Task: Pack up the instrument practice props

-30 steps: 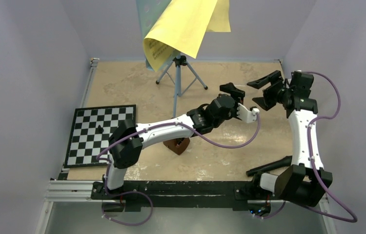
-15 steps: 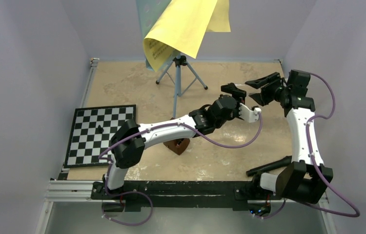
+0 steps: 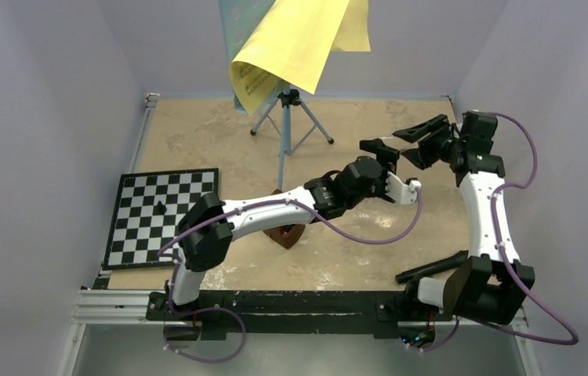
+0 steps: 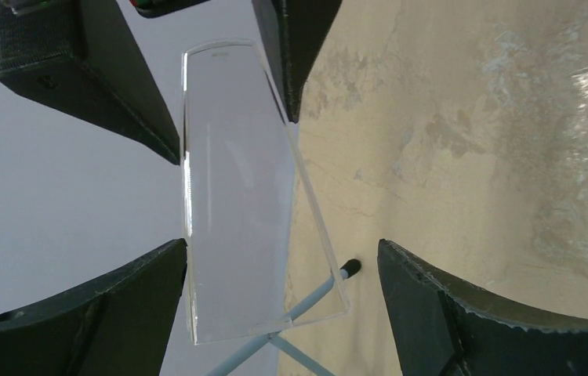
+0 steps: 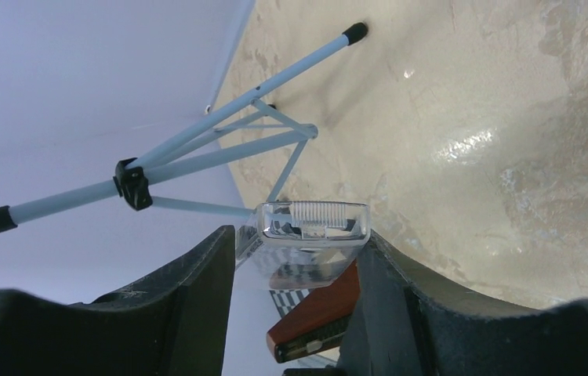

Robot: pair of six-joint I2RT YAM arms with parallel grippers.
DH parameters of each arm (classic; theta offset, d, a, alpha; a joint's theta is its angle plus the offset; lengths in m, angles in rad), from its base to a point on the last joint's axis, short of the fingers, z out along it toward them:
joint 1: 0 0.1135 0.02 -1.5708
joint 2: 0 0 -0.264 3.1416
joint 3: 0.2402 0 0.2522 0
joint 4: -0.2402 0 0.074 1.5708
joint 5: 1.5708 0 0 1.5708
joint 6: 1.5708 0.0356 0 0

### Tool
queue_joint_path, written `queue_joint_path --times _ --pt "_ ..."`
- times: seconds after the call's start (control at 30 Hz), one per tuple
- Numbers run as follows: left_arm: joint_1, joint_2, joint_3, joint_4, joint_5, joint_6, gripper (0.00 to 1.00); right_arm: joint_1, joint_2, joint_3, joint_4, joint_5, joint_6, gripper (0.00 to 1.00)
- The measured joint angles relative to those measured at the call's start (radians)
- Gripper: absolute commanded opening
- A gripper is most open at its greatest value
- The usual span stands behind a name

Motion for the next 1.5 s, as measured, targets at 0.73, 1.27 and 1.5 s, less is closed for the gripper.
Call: queue_joint_path --times 0.73,1.27,1.5 --pt "0.132 -0.834 -0.291 -0.668 0.713 -0.34 0.96 -0.005 -0.195 0.049 -0.045 -0.236 -0.805 0.0" --pt "0.294 -1.077 -0.612 -0.984 0.856 -0.091 0.96 0.427 -0.556 -0.18 -0.132 -0.191 -1.262 0.0" --pt "0.479 -1.052 -0.555 -1.081 0.931 0.101 0.97 0.597 -0.491 -0.232 0.014 -0.113 -1.295 0.0"
